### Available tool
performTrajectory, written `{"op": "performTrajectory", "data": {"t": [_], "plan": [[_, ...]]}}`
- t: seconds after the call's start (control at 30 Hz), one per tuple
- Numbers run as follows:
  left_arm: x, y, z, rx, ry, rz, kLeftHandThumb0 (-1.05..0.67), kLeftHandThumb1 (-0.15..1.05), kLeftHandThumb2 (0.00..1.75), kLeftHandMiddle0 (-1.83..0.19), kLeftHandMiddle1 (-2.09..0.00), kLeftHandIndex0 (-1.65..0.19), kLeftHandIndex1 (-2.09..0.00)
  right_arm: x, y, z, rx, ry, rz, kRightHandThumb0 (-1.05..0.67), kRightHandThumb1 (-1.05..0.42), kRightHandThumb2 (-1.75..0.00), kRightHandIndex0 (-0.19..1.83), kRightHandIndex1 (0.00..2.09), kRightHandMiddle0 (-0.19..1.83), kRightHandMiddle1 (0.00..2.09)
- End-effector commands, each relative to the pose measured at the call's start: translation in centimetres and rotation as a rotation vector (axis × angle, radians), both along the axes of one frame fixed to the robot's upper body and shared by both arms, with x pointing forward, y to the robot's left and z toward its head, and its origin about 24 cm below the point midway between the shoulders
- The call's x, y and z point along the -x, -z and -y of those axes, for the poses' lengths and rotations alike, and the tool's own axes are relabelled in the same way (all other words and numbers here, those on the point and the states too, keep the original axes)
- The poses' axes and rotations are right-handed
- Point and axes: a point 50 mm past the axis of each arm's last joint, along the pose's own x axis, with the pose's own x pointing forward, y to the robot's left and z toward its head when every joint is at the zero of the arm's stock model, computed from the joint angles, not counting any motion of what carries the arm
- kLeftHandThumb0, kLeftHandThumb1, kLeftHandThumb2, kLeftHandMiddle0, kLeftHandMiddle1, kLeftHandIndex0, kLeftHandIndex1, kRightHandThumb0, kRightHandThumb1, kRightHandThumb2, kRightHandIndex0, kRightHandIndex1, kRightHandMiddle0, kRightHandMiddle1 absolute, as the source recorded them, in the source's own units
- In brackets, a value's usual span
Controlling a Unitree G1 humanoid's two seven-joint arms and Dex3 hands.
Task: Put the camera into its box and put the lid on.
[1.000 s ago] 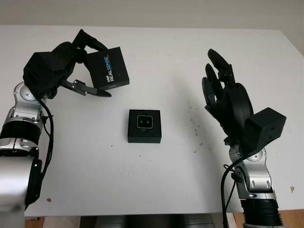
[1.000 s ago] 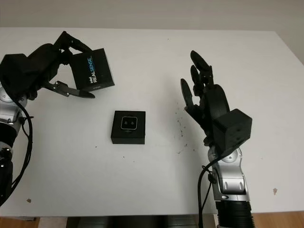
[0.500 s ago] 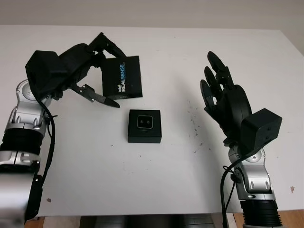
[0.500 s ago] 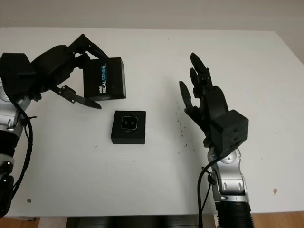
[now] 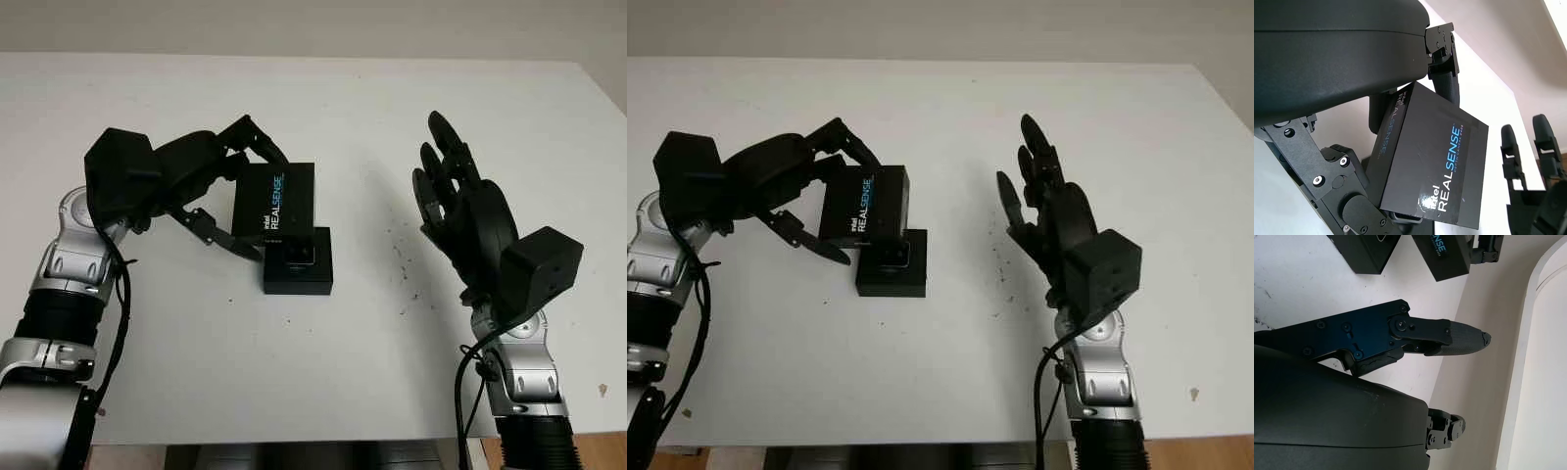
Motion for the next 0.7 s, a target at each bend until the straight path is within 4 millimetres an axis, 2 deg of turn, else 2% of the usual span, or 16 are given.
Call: {"op": "performTrajectory", "data": {"t": [0.0,0.37,0.67], "plan": [[0.2,0.3,0.3,0.024,0.01,-0.009,-0.36,1.05,0.37,-0.39,-2.09,-0.16,-2.09,0.3,-0.2,-0.1,0.003,0.002,0.007,-0.63,-1.05,-0.46,0.02,0.05,-0.02,0.21],[0.8,1.4,1.1,0.022,-0.015,-0.076,-0.39,1.05,0.37,-0.46,-2.09,-0.2,-2.09,0.3,0.0,-0.3,0.02,0.009,-0.005,-0.66,-1.05,-0.45,0.03,0.05,0.01,0.19],[1.4,2.2,1.7,0.028,-0.034,-0.074,-0.32,1.05,0.43,-0.32,-2.09,-0.15,-2.09,0.4,0.0,-0.4,0.001,0.005,-0.015,-0.66,-1.05,-0.44,0.01,0.05,0.01,0.17]]}}
